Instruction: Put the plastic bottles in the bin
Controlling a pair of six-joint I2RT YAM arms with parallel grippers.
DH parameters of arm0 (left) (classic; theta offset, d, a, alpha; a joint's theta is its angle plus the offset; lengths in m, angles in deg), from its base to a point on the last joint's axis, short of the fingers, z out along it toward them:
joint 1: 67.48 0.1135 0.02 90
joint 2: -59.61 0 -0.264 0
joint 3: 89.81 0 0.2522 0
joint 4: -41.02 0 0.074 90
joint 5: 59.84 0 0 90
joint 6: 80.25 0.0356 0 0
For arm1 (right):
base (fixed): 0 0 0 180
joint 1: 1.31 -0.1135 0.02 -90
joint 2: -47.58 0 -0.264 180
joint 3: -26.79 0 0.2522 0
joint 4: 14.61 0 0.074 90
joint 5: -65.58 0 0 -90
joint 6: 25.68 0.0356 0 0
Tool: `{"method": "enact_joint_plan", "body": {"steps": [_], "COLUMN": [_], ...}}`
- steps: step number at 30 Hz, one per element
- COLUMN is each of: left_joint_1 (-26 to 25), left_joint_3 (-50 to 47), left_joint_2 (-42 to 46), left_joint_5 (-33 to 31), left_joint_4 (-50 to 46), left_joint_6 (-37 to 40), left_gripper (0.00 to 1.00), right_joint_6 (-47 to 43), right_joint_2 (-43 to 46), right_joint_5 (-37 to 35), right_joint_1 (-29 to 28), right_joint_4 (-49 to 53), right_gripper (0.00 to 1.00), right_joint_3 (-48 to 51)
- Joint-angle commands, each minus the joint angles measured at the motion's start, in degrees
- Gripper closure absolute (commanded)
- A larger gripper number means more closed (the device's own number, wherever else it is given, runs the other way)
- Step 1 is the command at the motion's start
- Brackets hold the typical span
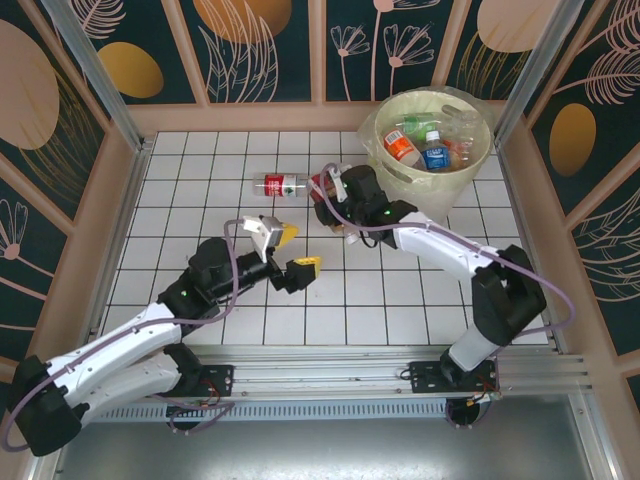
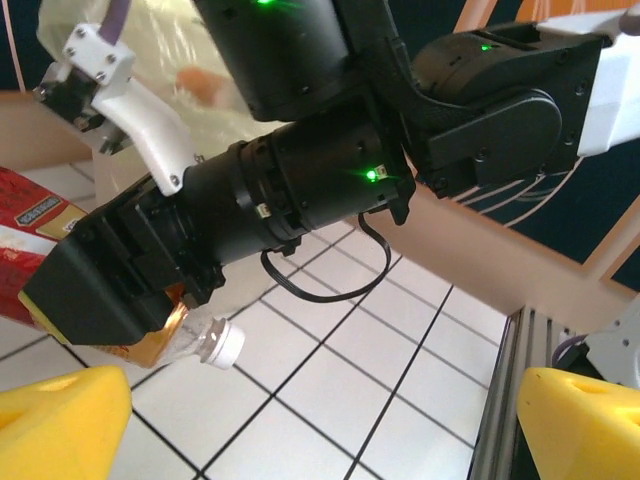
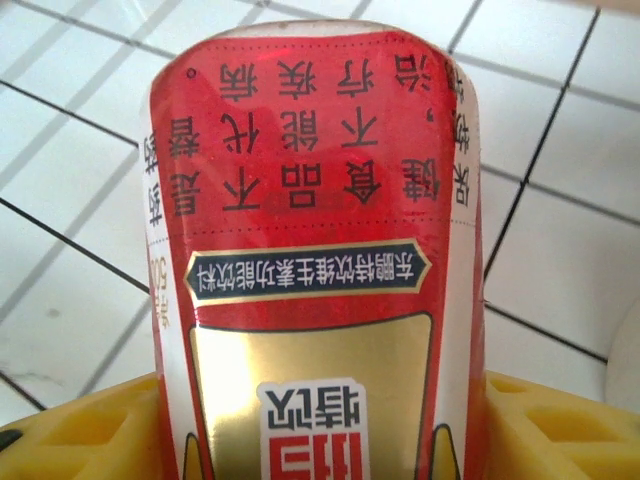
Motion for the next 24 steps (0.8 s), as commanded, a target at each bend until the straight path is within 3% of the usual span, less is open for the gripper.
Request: {"method": "enact_joint_plan", "body": {"steps": [1,9,14,19,24], "left_joint_1": [-0.39,-0.39,-0.39,-0.39,-0.39], "left_joint_3": [0.58,1.64,3.63,6.12,6.66], "left_joint_2": [2.42,4.27,3.31,1.57,1.71], "left_joint_5": [-1.54,-3.09,-2.33,-1.75,-1.69], "left_joint_4": [4.34,8.94,8.88,6.18,3.96], "left_joint_6": [-1.25,-3.78,-4.04,-3.31,-3.12], "left_gripper": [0.01,0.01,0.01,0.01,0.01], "right_joint_6": [0.53,0.15,-0.34,0.32,-1.74], "right_joint_2": [4.37,11.21,13.23,13.67,12.31], "right_joint_5": [3.78,5.82,2.25,1.03,5.02], "right_joint_1": [-0.24,0.61,3.26,9.98,18.25], "right_joint_4": [0.15,0.38,0.6,0.75,2.45], "right_gripper": [0.37,0.38,0.38,0.38,0.38], "right_joint_3": [-2.63,-8.86,-13.59,-17.23,-20.01]}}
